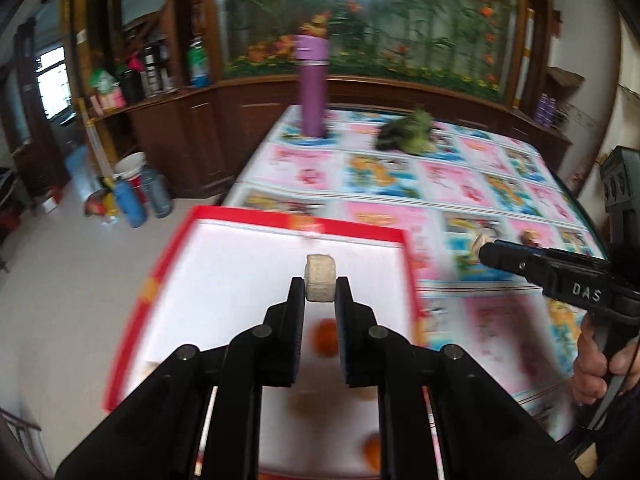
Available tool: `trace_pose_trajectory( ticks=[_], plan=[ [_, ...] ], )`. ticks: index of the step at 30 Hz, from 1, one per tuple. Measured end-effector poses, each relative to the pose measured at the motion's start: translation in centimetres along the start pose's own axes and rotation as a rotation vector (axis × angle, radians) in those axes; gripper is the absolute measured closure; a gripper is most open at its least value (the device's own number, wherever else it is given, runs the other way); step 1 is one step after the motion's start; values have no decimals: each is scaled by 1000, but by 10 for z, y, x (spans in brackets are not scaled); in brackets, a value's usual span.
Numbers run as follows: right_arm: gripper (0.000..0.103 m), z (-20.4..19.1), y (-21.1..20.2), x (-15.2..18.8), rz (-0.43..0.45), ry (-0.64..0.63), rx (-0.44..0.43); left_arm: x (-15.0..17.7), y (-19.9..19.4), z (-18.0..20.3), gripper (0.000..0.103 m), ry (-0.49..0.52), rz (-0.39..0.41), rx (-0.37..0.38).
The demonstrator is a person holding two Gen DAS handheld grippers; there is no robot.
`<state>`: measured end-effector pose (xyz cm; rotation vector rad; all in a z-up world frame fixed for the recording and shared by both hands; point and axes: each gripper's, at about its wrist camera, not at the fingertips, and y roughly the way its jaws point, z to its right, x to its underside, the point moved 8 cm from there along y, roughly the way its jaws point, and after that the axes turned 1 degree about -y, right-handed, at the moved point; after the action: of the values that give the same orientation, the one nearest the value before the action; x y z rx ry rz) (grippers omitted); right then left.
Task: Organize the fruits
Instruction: 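Carry both pale cubes over the tray and release them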
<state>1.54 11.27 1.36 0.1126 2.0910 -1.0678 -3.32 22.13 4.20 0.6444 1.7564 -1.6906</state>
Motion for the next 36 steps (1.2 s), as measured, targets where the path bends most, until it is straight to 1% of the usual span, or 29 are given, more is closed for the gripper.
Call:
trace_pose_trajectory(
  ticks=[3, 8, 14, 17, 19, 26, 27, 29, 31, 32, 33, 34, 35, 36],
  plan=[
    [77, -27, 28, -1, -44, -30, -24, 2, 3, -34, 86, -14, -9, -45],
    [77, -45, 61, 0, -95, -55, -18, 11, 14, -71, 86, -52, -35, -67],
    [77, -54, 93, 5, -172, -58, 7, 22, 31, -87, 86, -90, -73, -59],
    [77, -57, 102, 6, -205, -45, 18, 27, 43, -90, 86, -90, -108, -63],
    [77, -58, 110, 10, -234, -42, 35, 31, 53, -93, 86, -106, -140, -53],
    [75, -69, 109, 15, -252, -69, 57, 42, 63, -96, 86, -103, -189, -59],
    [72, -70, 108, 16, -257, -66, 49, 44, 64, -96, 86, -100, -195, -64],
    [58, -69, 105, 16, -269, -55, 26, 47, 66, -98, 86, -111, -211, -74],
    [56, -68, 101, 10, -247, -40, 10, 48, 67, -99, 86, -121, -220, -72],
    [56, -67, 94, 6, -225, -33, -10, 50, 66, -100, 81, -125, -228, -74],
    [56, -65, 84, 3, -198, -25, -27, 50, 65, -101, 69, -130, -232, -81],
    [55, -62, 75, 0, -172, -20, -31, 50, 63, -103, 62, -135, -229, -91],
    [51, -56, 61, -4, -134, -15, -27, 48, 59, -103, 50, -136, -215, -101],
    [48, -50, 51, -6, -106, -11, -23, 46, 52, -102, 45, -126, -195, -110]
  ],
)
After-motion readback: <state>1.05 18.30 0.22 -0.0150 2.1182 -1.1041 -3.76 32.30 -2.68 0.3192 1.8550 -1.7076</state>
